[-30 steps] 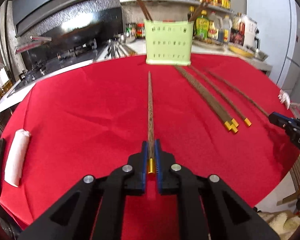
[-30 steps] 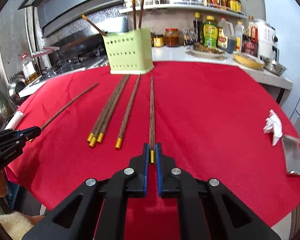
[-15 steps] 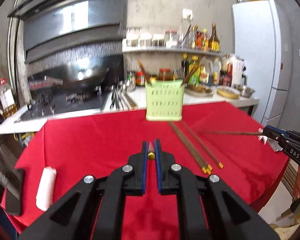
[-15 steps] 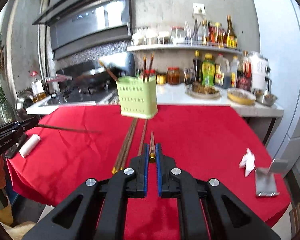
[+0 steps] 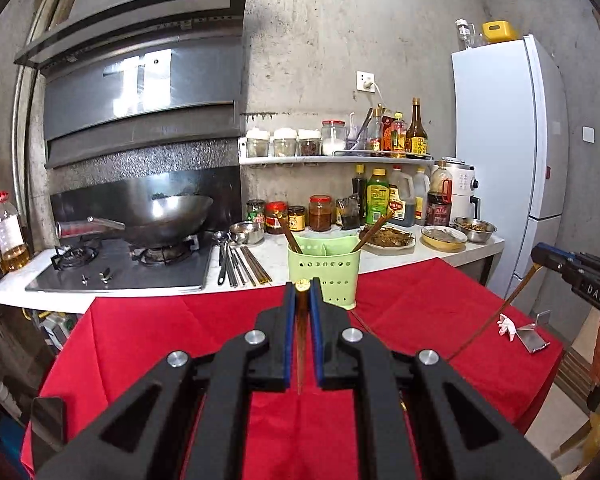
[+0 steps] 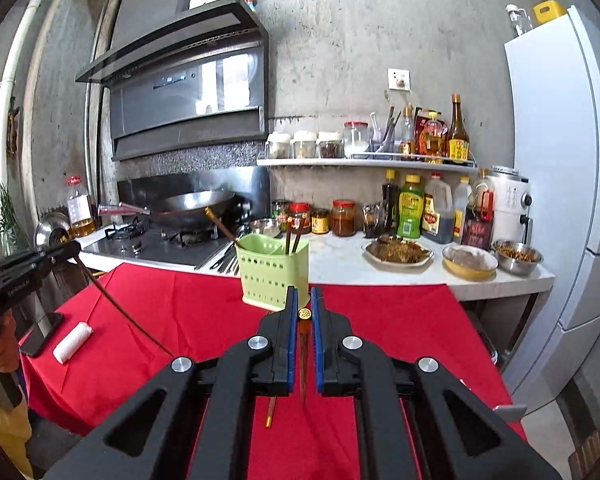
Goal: Organize utensils
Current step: 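Lift both held chopsticks and raise them upright above the green holder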
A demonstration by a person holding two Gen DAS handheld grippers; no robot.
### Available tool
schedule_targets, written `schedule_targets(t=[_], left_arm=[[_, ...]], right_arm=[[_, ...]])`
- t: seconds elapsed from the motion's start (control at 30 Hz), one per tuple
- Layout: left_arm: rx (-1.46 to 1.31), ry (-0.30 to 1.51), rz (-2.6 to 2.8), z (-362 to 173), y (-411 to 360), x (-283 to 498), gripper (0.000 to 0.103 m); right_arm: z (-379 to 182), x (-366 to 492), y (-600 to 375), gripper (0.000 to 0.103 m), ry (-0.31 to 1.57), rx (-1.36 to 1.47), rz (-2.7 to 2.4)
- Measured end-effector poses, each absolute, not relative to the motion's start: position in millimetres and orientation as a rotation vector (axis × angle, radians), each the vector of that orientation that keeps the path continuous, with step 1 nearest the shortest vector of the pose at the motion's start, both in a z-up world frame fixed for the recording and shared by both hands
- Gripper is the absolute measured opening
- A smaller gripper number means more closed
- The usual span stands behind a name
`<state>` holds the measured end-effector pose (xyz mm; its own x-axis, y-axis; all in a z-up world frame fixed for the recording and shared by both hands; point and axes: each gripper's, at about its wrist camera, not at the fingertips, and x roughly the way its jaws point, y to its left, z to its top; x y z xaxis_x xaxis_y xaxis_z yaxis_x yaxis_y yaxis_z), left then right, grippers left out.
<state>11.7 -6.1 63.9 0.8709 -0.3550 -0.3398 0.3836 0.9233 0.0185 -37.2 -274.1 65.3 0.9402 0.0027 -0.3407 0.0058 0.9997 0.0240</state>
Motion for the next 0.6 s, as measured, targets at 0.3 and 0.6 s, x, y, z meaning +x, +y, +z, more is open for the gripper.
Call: schedule_targets(t=[0.3, 0.6], left_arm=[[0.077, 0.399, -0.399, 54, -9, 39, 0.007], [0.143, 0.421, -0.352, 33, -19, 45, 0.008]], right_arm=[[67, -14, -272, 0.007, 0.348, -0.003, -0.007], [26, 12, -276, 0.008, 0.427, -0.024, -0.022]])
